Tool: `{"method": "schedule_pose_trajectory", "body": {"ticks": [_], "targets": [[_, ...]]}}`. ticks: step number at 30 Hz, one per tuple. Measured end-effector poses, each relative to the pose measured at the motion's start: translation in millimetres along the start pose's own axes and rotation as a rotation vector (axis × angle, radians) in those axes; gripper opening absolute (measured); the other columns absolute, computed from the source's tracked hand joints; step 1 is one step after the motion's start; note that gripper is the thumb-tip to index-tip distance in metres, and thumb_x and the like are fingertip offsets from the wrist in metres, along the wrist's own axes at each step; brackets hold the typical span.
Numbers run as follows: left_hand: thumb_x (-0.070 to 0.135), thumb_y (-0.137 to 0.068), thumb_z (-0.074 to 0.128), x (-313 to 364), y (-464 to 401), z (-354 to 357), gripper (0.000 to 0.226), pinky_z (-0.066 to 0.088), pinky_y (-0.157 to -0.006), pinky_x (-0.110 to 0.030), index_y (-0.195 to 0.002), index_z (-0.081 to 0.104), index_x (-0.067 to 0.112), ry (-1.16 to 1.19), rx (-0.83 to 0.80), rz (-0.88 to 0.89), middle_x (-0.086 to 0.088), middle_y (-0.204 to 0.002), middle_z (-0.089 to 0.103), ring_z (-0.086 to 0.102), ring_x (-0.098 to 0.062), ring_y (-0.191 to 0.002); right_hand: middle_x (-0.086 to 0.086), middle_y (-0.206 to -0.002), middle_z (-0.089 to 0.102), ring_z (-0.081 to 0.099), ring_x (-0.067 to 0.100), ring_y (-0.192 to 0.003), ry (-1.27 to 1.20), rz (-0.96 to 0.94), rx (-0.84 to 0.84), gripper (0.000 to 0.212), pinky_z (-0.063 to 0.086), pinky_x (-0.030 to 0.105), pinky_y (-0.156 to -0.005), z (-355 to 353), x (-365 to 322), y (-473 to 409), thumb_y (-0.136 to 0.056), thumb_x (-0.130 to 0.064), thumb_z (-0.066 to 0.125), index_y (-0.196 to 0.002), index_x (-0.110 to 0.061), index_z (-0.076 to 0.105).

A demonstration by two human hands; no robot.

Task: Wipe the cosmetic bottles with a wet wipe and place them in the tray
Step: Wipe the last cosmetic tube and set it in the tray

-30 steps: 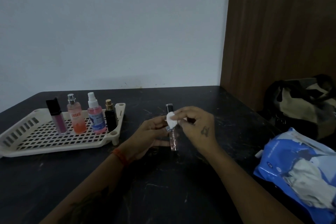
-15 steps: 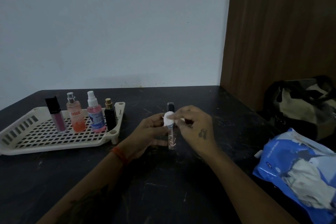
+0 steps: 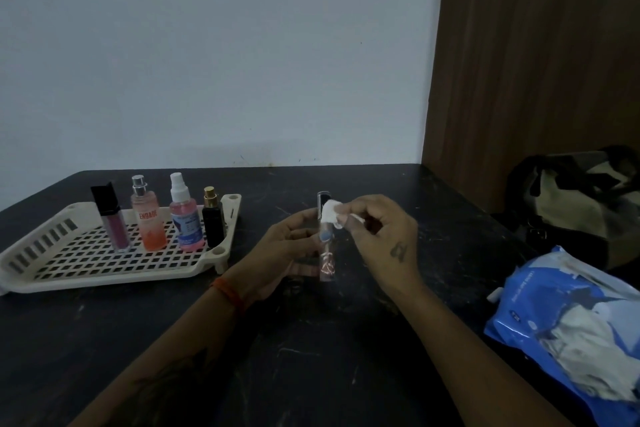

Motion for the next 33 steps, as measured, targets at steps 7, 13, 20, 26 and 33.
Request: {"method": "schedule_pose_trajectory", "body": {"ticks": [7, 13, 20, 26, 33], "targets": [[0.022, -0.07, 0.068, -1.3, 0.9, 0.5, 0.049, 0.055, -0.068, -0.034, -0.118, 0.056, 0.029, -0.066, 0.012, -0.014, -0.015, -0.118, 0.061, 0.064, -0.028, -0.099, 0.002, -0.086, 0.058, 0.05, -0.001, -0.073, 0.139, -0.073, -0.119, 0.025, 0.042, 0.003, -0.067, 8.0, -0.5, 1.8, -0.08, 0.008, 0.06, -0.088, -0.011, 0.074], [0.024, -0.07, 0.069, -0.4, 0.8, -0.2, 0.055, 0.056, -0.07, -0.037, -0.122, 0.053, 0.027, -0.03, 0.014, -0.019, -0.014, -0.118, 0.062, 0.064, -0.028, -0.101, 0.003, -0.089, 0.063, 0.056, 0.005, -0.078, 0.043, 0.003, -0.098, 0.017, 0.046, 0.011, -0.064, 8.3, 0.6, 2.7, -0.076, -0.001, 0.069, -0.086, -0.014, 0.074], [0.035, -0.084, 0.055, -2.2, 0.1, -1.9, 0.032, 0.056, -0.065, -0.038, -0.112, 0.063, 0.022, 0.042, 0.028, -0.036, -0.013, -0.109, 0.068, 0.068, -0.027, -0.094, 0.002, -0.085, 0.065, 0.058, 0.006, -0.074, 0.014, 0.039, -0.129, 0.014, 0.049, 0.015, -0.064, 10.6, 8.0, 1.8, -0.072, -0.003, 0.074, -0.08, -0.014, 0.073], [0.035, -0.082, 0.055, -0.8, 0.4, -3.0, 0.031, 0.055, -0.06, -0.034, -0.108, 0.062, 0.02, 0.009, 0.054, -0.061, -0.009, -0.099, 0.07, 0.07, -0.024, -0.085, 0.0, -0.078, 0.064, 0.058, 0.005, -0.069, -0.016, 0.033, -0.21, 0.006, 0.046, 0.012, -0.059, 12.2, 5.0, 2.2, -0.07, -0.011, 0.077, -0.074, -0.012, 0.073], [0.015, -0.088, 0.053, -0.8, -0.8, -5.7, 0.019, 0.056, -0.061, -0.035, -0.107, 0.058, 0.017, 0.049, 0.085, -0.048, -0.011, -0.102, 0.068, 0.069, -0.024, -0.082, 0.0, -0.076, 0.066, 0.06, 0.006, -0.07, -0.03, 0.017, -0.107, 0.011, 0.051, 0.018, -0.061, 6.2, 5.0, 3.3, -0.07, -0.006, 0.076, -0.067, -0.011, 0.068]]}}
Point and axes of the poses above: each hand's wrist, its own y-axis away from the middle knuckle, its own z-axis out of the palm, x = y × z, the point moved 4 cm from there along -y, towards the middle knuckle
